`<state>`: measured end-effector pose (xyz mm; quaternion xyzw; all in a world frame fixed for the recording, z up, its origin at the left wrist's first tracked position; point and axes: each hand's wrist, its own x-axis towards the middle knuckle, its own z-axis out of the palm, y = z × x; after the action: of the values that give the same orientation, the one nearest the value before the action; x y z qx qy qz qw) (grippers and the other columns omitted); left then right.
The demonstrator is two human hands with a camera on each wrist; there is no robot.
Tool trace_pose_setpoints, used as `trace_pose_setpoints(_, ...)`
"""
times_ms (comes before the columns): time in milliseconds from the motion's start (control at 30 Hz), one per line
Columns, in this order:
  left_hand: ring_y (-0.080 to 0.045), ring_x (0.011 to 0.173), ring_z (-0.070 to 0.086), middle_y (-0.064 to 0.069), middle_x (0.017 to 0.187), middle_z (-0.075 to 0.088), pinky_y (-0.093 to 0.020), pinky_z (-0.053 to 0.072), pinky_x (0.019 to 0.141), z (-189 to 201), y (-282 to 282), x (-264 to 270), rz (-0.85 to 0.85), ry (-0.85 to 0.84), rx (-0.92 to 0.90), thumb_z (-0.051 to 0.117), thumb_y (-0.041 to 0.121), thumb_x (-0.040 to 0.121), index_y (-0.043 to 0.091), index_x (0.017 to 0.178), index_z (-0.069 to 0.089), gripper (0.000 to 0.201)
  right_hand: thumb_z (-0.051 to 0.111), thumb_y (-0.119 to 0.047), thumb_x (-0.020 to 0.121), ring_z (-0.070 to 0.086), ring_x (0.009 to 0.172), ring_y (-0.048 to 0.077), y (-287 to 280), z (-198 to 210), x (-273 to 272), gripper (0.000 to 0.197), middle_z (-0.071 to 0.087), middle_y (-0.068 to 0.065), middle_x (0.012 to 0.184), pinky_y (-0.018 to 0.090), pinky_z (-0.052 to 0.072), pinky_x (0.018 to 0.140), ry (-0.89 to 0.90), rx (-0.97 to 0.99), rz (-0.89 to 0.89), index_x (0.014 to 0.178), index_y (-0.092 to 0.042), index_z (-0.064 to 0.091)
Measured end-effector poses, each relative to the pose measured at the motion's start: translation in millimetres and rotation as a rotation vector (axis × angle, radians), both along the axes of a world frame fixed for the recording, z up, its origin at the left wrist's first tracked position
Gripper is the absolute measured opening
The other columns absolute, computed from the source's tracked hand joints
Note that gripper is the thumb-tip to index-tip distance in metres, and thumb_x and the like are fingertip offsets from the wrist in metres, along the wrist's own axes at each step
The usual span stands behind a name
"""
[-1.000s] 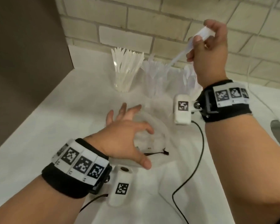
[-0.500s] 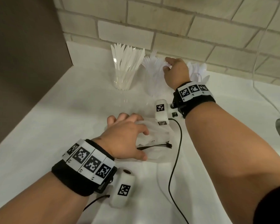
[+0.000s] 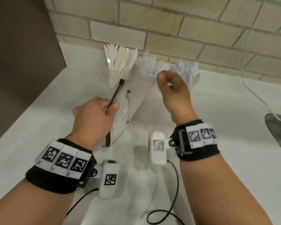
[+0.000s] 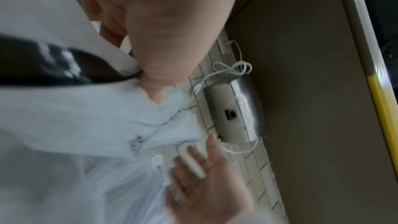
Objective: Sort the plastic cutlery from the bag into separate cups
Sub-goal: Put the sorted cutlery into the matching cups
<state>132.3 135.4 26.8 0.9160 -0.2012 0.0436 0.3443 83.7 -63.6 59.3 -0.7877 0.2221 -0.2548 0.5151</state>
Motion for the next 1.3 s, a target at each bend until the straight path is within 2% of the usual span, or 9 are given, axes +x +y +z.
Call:
trace_pose_setpoints(100,-0.022,0.075,0.052,-0.002,0.079,0.057,-0.028,0.04,0.064,3,-4,-10,-0.075,0.048,-0.21,0.051,0.038,0.094,0.006,0.086,0.065,0.035,0.051,-0.069,0.079,0.056,0.118,0.012,25,-30,-10,0.071,0.06,-0.005,0.128,0.036,0.045,0.099,0.073,0.274,0.158,0.139,-0.033,0.037)
trace_pose_setpoints(267,-0.024,0.065,0.055,-0.007,0.071,0.061,-0.033,0.047,0.064,-5,-7,-19,-0.151,0.171,-0.386,0.059,0.031,0.091,0.009,0.084,0.067,0.025,0.052,-0.041,0.092,0.059,0.074,0.026,38,-43,-17,0.033,0.064,0.022,0.087,0.044,0.052,0.079,-0.075,0.228,0.026,0.09,-0.009,0.059)
trace_pose_setpoints(400,-0.026,0.068,0.058,-0.009,0.074,0.066,-0.039,0.052,0.073,-11,10,-4,0.017,0.293,-0.53,0.057,0.03,0.093,0.015,0.075,0.066,0.025,0.053,-0.032,0.093,0.057,0.07,0.02,11,-47,-25,0.022,0.06,0.001,0.071,0.047,0.053,0.074,-0.074,0.188,-0.156,0.073,-0.023,0.059)
trace_pose_setpoints(500,-0.018,0.072,0.058,-0.004,0.075,0.065,-0.036,0.05,0.075,-13,21,7,0.14,0.36,-0.616,0.054,0.024,0.095,0.017,0.071,0.065,0.028,0.048,-0.029,0.092,0.063,0.082,0.026,-3,-49,-31,0.019,0.065,0.0,0.081,0.049,0.055,0.083,-0.089,0.219,-0.277,0.079,-0.028,0.061)
trace_pose_setpoints(700,-0.019,0.094,0.063,-0.007,0.099,0.066,-0.039,0.055,0.076,-4,30,15,0.139,0.65,-0.892,0.04,0.021,0.102,0.016,0.09,0.062,0.025,0.046,-0.038,0.096,0.045,0.068,0.02,-14,-46,-38,0.026,0.05,0.003,0.073,0.034,0.038,0.064,-0.108,0.334,-0.257,0.082,-0.017,0.053)
trace_pose_setpoints(900,-0.014,0.095,0.07,-0.003,0.102,0.073,-0.029,0.056,0.075,-1,27,14,0.22,0.667,-1.188,0.047,0.035,0.098,0.015,0.103,0.067,0.028,0.047,-0.032,0.097,0.056,0.076,0.024,-12,-42,-44,0.025,0.059,0.006,0.079,0.037,0.051,0.069,-0.067,0.439,-0.353,0.082,-0.016,0.059)
trace_pose_setpoints(1033,-0.022,0.12,0.059,-0.005,0.127,0.064,-0.042,0.048,0.097,8,30,5,-0.149,0.898,-1.12,0.045,0.058,0.087,0.013,0.129,0.056,0.063,0.041,-0.025,0.1,0.06,0.081,0.025,-14,-36,-45,0.024,0.062,0.01,0.092,0.025,0.053,0.058,-0.134,0.558,-0.384,0.101,-0.006,0.056)
trace_pose_setpoints(1133,-0.033,0.114,0.061,-0.006,0.112,0.07,-0.049,0.052,0.087,3,17,-11,-0.119,0.978,-0.88,0.07,0.027,0.081,0.016,0.119,0.062,0.041,0.053,-0.034,0.096,0.067,0.097,0.025,-2,-34,-42,0.03,0.066,0.009,0.108,0.029,0.058,0.075,-0.168,0.628,-0.273,0.111,-0.007,0.055)
trace_pose_setpoints(1300,-0.019,0.095,0.07,-0.002,0.11,0.068,-0.045,0.059,0.074,-2,5,-16,-0.104,0.881,-1.032,0.053,-0.001,0.092,0.02,0.125,0.048,0.039,0.07,-0.001,0.08,0.067,0.104,0.026,13,-39,-46,0.049,0.069,0.003,0.11,0.054,0.055,0.082,0.046,0.506,0.085,0.12,-0.021,0.05)
